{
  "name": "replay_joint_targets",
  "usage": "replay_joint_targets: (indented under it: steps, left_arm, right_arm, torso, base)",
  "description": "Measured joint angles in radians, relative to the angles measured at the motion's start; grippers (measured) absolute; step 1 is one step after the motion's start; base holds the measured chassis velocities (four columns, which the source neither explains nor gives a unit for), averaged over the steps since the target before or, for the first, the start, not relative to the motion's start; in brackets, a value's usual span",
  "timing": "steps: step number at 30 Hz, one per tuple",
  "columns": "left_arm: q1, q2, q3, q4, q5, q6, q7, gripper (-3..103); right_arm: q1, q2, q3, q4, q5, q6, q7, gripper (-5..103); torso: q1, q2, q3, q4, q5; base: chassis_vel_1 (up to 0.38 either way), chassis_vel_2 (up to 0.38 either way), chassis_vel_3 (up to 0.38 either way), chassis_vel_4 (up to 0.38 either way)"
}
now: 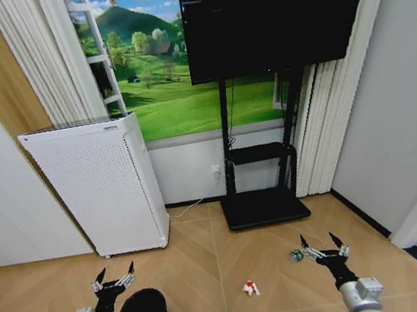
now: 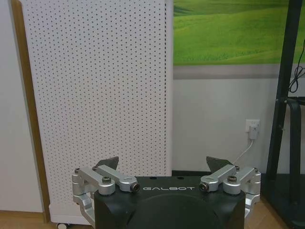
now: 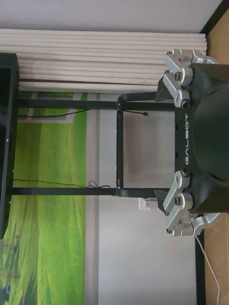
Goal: Pick up the trash bin and place the garbage on the floor into it.
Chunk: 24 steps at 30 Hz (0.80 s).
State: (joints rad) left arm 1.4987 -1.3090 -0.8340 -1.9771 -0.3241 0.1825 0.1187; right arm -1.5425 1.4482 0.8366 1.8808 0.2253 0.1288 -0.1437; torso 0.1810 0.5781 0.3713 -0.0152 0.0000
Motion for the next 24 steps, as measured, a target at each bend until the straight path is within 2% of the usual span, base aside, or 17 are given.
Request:
replay_joint_targets:
  steps: [11, 24]
  left_arm:
    - [0.007, 0.03, -0.007, -0.049, -0.018, 0.02, 0.0, 100]
    - [0.007, 0.035, -0.005, -0.058, -0.018, 0.026, 0.0, 100]
  right_arm:
    - [0.014, -0.023, 0.006, 0.043, 0.022, -0.039, -0.022, 100]
    - [0.01, -0.019, 0.0, 0.045, 0.02, -0.038, -0.024, 100]
  torso:
    - [-0.018, -0.047, -0.029, 0.0001, 0.0]
    - [-0.037, -0.1, -0.062, 0.0001, 0.0]
  base:
    - [0.0, 0.0, 0.0, 0.0]
    - [0.0, 0.0, 0.0, 0.0]
